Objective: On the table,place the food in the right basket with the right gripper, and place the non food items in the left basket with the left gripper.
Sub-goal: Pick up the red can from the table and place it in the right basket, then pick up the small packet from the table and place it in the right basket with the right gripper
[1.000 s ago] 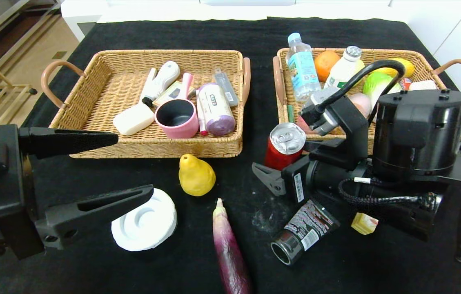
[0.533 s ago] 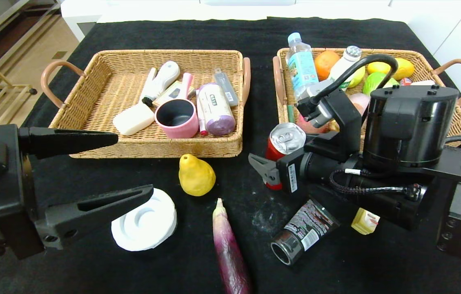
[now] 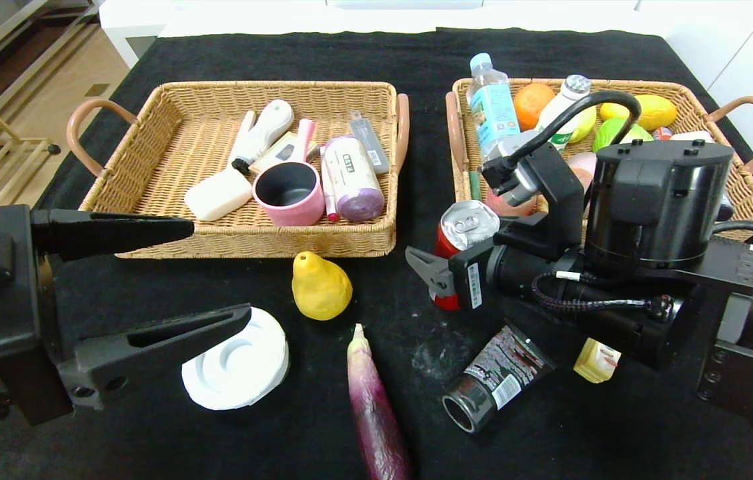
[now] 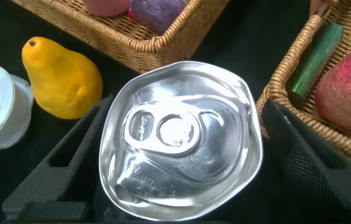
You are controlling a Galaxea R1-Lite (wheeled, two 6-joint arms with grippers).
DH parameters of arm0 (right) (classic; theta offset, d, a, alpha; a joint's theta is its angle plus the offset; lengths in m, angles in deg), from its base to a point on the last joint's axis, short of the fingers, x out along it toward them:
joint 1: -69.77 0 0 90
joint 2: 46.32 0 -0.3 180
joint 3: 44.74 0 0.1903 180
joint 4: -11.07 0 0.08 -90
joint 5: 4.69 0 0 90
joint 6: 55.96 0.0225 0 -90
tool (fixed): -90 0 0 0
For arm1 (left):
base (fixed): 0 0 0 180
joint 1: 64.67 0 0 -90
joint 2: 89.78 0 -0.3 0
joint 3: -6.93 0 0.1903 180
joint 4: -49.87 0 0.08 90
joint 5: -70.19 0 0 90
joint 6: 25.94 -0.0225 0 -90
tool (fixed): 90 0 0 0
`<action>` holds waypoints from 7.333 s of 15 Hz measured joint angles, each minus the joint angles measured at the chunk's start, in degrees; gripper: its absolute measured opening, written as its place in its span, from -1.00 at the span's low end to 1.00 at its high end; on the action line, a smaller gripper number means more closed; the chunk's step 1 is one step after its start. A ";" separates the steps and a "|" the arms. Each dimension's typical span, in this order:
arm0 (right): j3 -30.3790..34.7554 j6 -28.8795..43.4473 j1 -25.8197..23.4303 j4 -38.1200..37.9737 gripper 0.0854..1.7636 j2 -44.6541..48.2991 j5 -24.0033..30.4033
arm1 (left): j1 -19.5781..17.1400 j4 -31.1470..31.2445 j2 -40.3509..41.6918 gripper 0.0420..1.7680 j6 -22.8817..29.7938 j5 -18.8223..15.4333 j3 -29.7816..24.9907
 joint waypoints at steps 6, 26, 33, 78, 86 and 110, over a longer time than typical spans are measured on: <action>-0.43 -0.06 0.04 0.12 0.27 -0.29 0.09 | 0.00 -0.02 0.01 0.94 0.00 -0.04 -0.02; -1.10 0.11 1.94 -0.94 0.19 4.11 0.27 | 0.00 0.05 -0.09 0.94 0.00 -0.06 -0.02; -5.21 -0.30 1.90 -5.42 0.18 9.18 -2.32 | 0.00 0.07 -0.05 0.94 0.00 -0.06 -0.02; -24.60 0.85 -27.64 -12.87 0.86 1.72 0.99 | 0.00 0.02 0.22 0.94 0.02 -0.15 -0.11; -19.15 1.93 -24.80 -22.98 0.91 9.37 0.60 | 0.02 0.22 0.91 0.94 0.00 -0.13 -0.11; -19.35 44.79 -13.71 -73.00 0.92 7.83 -7.08 | 0.26 0.41 2.43 0.94 0.00 -0.22 -0.07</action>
